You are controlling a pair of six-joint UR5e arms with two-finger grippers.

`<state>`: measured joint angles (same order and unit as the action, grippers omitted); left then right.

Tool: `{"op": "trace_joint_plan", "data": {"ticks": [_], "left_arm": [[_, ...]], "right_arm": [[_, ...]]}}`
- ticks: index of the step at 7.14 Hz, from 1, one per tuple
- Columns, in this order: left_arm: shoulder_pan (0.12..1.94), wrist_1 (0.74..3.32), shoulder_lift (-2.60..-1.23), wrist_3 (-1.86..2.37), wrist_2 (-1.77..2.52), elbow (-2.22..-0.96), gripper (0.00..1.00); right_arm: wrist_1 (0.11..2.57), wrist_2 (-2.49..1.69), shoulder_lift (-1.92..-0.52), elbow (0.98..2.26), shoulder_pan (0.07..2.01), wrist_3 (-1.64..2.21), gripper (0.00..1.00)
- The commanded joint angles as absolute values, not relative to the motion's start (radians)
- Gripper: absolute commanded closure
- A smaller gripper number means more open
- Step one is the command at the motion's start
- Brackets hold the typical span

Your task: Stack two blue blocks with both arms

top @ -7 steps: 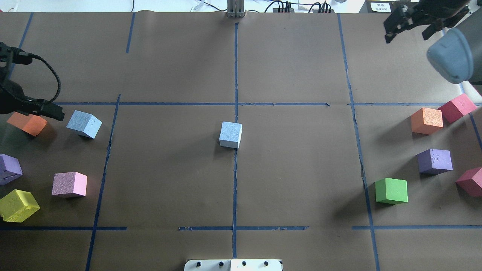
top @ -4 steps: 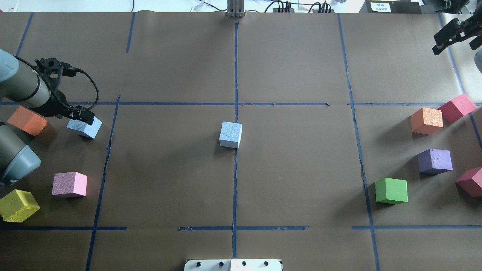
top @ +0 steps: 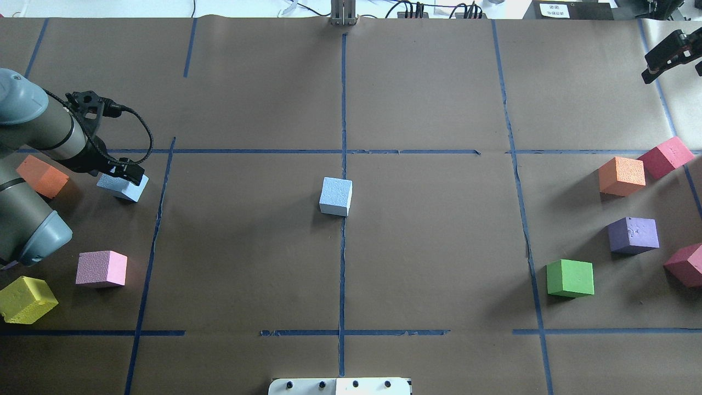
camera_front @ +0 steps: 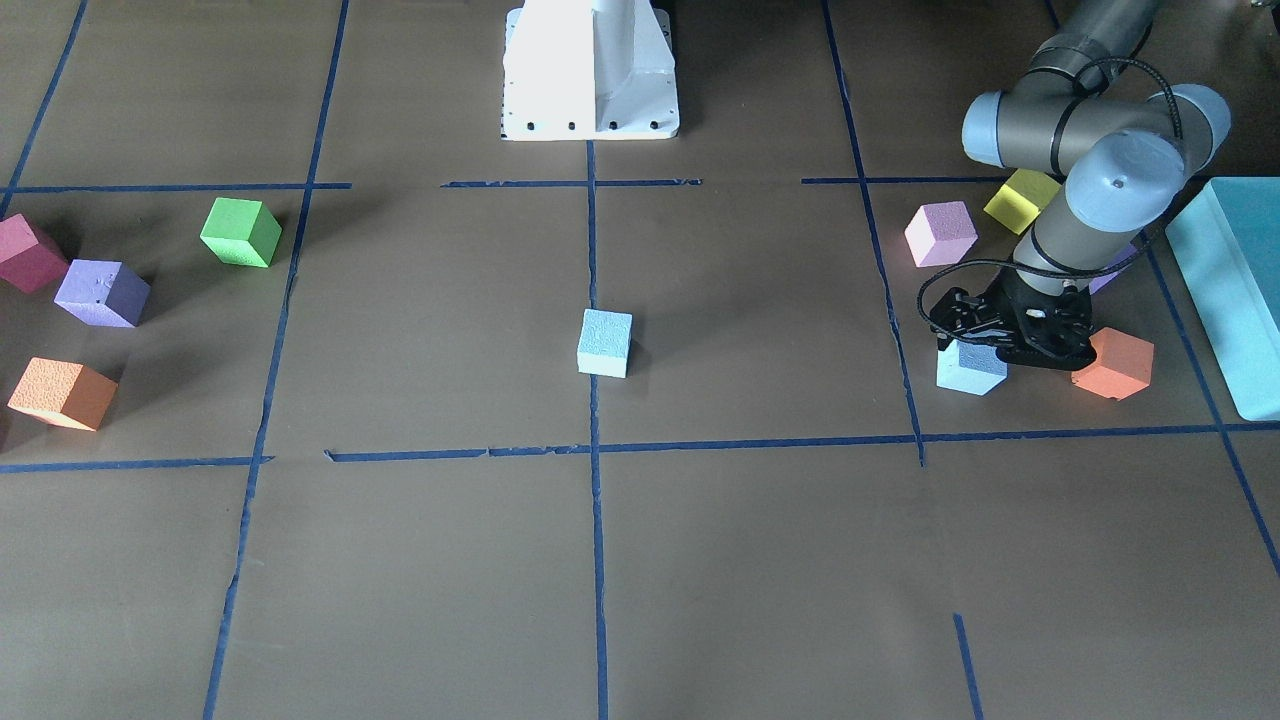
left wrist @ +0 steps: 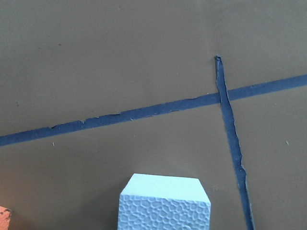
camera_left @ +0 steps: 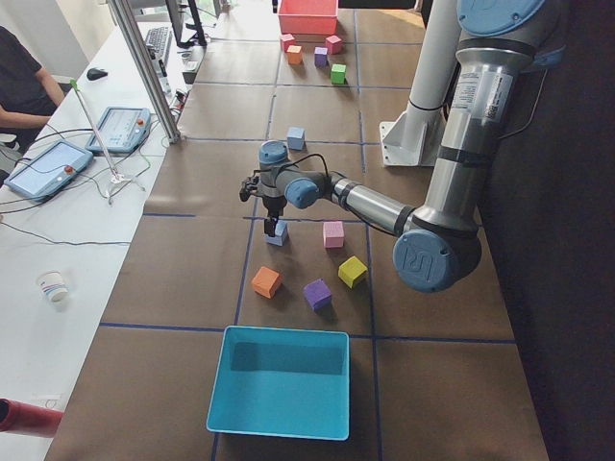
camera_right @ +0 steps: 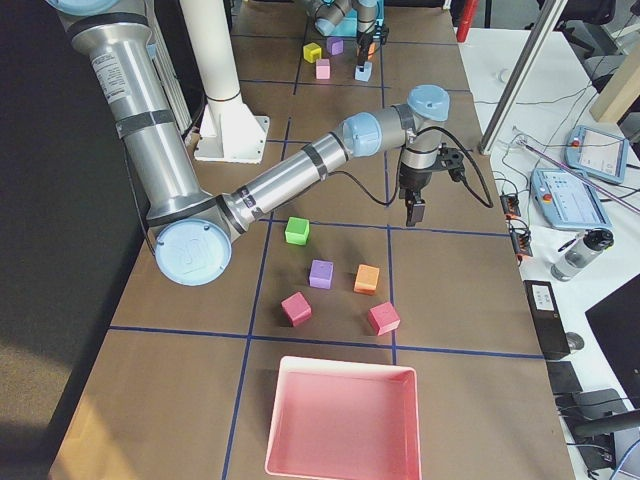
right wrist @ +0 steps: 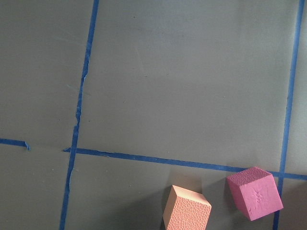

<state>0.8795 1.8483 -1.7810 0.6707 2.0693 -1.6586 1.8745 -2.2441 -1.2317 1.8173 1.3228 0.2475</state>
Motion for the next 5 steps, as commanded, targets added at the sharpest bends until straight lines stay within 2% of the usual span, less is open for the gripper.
{"op": "trace_joint_plan", "data": {"ticks": [1,2,3,4,5], "left_arm": [[0.862,1.853,-1.795,0.673,2.071,-1.62,0.0],[0.861,1.868,-1.795,0.675,2.074,-1.612,0.03],[0.861,1.87,-1.795,0.673,2.074,-1.606,0.23],[0.862,1.868,-1.793,0.673,2.075,-1.606,0.61],[0.865,1.856,-1.792,0.672,2.083,-1.632,0.91]], "right_arm": [[1.875,-2.243,-1.233,1.818,1.325,0.247,0.0],[1.875,-2.244,-1.232,1.818,1.327,0.247,0.0],[1.875,-2.244,-1.232,1.818,1.328,0.247,0.0],[1.875,-2.244,-1.232,1.818,1.33,0.247,0.0],[1.875,-2.244,-1.233,1.818,1.335,0.242,0.0]]}}
